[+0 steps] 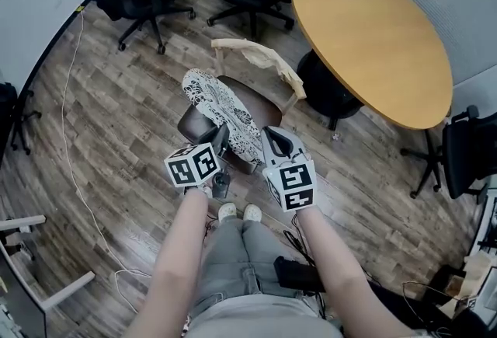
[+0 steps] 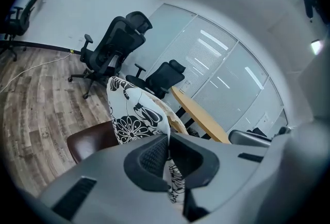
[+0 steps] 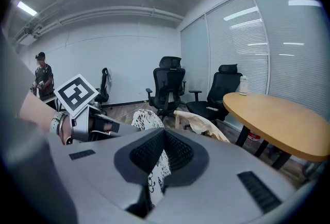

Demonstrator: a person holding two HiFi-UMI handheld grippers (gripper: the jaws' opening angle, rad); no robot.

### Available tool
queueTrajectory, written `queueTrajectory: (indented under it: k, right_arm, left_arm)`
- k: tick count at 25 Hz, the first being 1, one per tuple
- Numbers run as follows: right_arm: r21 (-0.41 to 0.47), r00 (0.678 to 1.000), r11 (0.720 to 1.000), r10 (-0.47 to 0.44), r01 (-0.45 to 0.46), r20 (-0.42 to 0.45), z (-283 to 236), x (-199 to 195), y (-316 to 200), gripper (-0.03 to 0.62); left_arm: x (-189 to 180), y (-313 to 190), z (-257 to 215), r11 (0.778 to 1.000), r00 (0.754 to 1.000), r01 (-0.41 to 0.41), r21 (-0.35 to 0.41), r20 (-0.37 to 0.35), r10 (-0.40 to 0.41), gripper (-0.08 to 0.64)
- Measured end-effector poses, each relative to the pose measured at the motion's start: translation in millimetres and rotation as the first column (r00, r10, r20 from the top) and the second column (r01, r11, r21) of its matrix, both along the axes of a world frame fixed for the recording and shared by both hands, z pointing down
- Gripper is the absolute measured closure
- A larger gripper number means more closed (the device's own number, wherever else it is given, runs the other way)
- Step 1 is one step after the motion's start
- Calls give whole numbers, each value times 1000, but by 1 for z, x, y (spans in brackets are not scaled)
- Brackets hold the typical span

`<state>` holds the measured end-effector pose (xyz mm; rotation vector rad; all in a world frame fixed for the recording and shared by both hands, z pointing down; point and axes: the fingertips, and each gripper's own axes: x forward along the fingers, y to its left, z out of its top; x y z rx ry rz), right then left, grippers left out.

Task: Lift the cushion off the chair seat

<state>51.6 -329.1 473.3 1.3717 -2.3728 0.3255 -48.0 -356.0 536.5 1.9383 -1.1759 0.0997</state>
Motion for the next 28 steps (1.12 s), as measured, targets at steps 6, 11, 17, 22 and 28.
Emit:
queueTrajectory:
  k: [6, 11, 17, 22, 28]
  right_arm:
    - [21, 1000, 1000, -17, 18, -16, -22, -5, -3, 569]
    - [32, 999, 999, -26, 27, -19, -44, -9, 0, 569]
    - [48, 1000, 999, -23, 24, -18, -65, -12, 8, 568]
    - [64, 1000, 998, -3, 4, -13, -80, -13, 11, 568]
    - [96, 1000, 995, 13, -12, -11, -105, -10, 11, 568]
  left_arm:
    - [-4, 3, -23, 999, 999, -27, 28, 25, 27, 551]
    - [-7, 8, -51, 997, 999, -41, 58, 22, 40, 551]
    - [-14, 12, -87, 995, 1000, -24, 100, 11, 23, 551]
    - [-20, 12, -113, 990, 1000, -6, 141, -14, 8, 551]
    - [-14, 6, -143, 980, 999, -32, 195, 1, 32, 551]
